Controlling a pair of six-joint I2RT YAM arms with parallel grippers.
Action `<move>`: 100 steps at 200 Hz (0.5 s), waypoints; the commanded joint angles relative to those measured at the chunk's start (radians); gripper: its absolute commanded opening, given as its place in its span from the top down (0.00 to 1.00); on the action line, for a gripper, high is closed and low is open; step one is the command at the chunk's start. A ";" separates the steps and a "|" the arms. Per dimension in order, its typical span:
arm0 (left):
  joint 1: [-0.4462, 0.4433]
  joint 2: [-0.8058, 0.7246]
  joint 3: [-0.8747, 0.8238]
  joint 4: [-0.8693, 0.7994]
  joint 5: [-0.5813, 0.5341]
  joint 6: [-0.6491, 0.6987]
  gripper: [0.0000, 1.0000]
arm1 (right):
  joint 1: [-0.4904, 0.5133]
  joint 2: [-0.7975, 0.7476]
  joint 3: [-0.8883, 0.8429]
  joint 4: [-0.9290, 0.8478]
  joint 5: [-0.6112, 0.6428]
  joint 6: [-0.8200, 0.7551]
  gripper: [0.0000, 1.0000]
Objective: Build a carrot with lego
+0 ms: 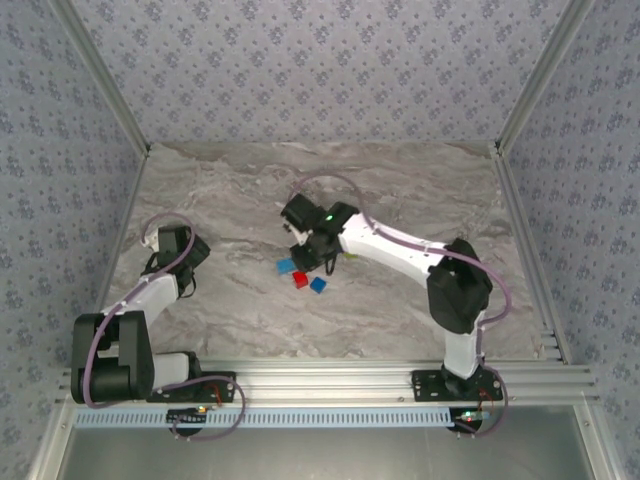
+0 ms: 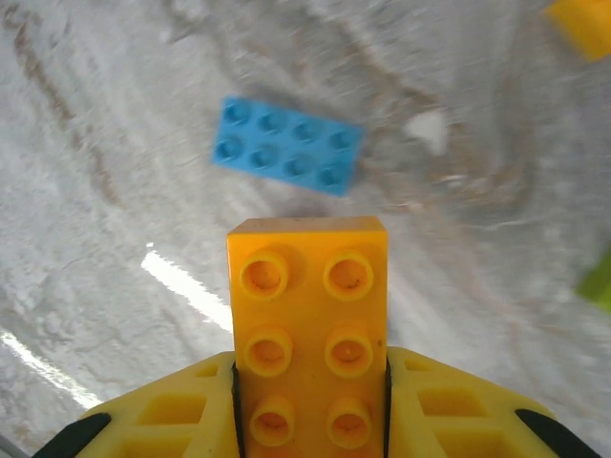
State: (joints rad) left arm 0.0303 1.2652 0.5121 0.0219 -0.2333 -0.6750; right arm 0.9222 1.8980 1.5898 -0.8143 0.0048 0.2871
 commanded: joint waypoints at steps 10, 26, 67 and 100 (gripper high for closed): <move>-0.006 -0.002 0.026 -0.014 -0.024 -0.005 0.16 | 0.060 0.062 -0.002 0.052 0.068 0.137 0.72; -0.007 -0.003 0.025 -0.015 -0.024 -0.006 0.16 | 0.076 0.069 -0.005 0.065 0.101 0.158 0.72; -0.007 -0.002 0.025 -0.015 -0.026 -0.006 0.16 | 0.077 0.068 -0.019 0.082 0.135 0.162 0.72; -0.009 0.000 0.026 -0.016 -0.027 -0.005 0.16 | 0.068 0.090 -0.026 0.078 0.122 0.146 0.72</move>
State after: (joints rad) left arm 0.0299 1.2652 0.5121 0.0219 -0.2367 -0.6750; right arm 0.9970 1.9644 1.5749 -0.7319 0.1020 0.4225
